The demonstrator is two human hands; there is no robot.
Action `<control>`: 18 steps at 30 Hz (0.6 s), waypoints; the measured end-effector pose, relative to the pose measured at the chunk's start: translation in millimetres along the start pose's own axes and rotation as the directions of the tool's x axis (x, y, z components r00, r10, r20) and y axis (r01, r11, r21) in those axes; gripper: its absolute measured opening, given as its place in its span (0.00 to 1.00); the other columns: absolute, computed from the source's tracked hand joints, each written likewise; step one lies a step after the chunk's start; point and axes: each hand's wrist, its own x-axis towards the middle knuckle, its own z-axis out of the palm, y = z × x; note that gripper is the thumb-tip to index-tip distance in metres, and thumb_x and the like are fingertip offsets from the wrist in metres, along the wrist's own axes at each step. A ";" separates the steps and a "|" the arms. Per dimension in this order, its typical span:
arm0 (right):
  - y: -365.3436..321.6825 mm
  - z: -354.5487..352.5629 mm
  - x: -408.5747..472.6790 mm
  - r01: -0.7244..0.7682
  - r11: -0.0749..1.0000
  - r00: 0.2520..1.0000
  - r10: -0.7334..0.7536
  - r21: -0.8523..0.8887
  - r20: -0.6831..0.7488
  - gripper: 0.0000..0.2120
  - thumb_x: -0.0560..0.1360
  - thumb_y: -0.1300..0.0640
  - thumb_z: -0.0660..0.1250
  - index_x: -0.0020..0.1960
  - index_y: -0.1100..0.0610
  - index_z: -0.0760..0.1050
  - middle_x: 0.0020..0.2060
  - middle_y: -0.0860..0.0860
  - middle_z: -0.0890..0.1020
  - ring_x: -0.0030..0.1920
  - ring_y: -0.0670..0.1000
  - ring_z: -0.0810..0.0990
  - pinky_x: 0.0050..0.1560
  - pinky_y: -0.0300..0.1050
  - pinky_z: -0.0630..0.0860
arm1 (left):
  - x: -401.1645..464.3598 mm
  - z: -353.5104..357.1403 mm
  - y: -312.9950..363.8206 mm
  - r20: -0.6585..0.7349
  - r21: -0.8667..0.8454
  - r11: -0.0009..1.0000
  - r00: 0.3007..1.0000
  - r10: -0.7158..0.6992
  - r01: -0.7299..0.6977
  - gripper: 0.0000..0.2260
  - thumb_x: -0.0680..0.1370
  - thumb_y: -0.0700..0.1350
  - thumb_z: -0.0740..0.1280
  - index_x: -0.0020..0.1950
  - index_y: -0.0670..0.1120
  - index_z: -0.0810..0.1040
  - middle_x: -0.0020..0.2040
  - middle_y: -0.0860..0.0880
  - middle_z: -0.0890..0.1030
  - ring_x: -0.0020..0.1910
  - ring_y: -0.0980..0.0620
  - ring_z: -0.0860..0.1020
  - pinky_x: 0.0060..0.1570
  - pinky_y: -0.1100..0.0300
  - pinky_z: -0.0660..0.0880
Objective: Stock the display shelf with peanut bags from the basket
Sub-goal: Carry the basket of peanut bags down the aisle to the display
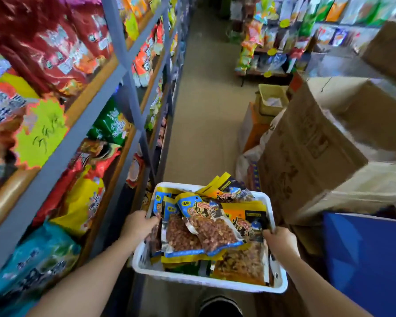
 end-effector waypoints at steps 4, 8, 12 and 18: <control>-44.7 0.1 81.5 -0.018 1.000 1.000 0.017 0.020 0.015 0.18 0.75 0.57 0.64 0.28 0.60 0.68 0.24 0.54 0.73 0.25 0.53 0.73 0.25 0.42 0.68 | 86.9 3.4 56.7 0.034 0.037 0.999 0.999 0.012 -0.014 0.15 0.74 0.41 0.65 0.27 0.45 0.70 0.23 0.47 0.73 0.20 0.49 0.75 0.22 0.62 0.69; -111.7 -6.4 195.9 0.010 1.000 0.999 -0.009 -0.016 0.051 0.20 0.75 0.55 0.63 0.26 0.57 0.67 0.23 0.54 0.73 0.28 0.56 0.75 0.34 0.49 0.74 | 188.8 8.8 124.0 0.033 0.098 0.995 0.999 -0.026 0.023 0.15 0.72 0.43 0.67 0.26 0.45 0.71 0.24 0.46 0.74 0.27 0.44 0.76 0.28 0.53 0.74; -188.9 -27.1 306.2 0.053 0.991 0.995 -0.041 -0.123 0.094 0.20 0.77 0.55 0.61 0.26 0.56 0.68 0.24 0.53 0.73 0.28 0.56 0.75 0.36 0.48 0.73 | 279.6 5.0 213.3 -0.034 0.092 0.995 0.999 -0.025 0.028 0.13 0.74 0.43 0.65 0.29 0.46 0.69 0.28 0.47 0.73 0.31 0.45 0.74 0.28 0.56 0.65; -310.6 -45.5 458.1 0.062 0.995 0.998 -0.059 -0.077 0.037 0.19 0.76 0.55 0.62 0.27 0.59 0.67 0.22 0.53 0.71 0.25 0.53 0.70 0.27 0.44 0.65 | 436.4 4.5 316.0 -0.030 0.004 1.000 0.999 -0.020 0.020 0.09 0.75 0.43 0.64 0.35 0.42 0.72 0.28 0.46 0.71 0.28 0.46 0.71 0.27 0.59 0.64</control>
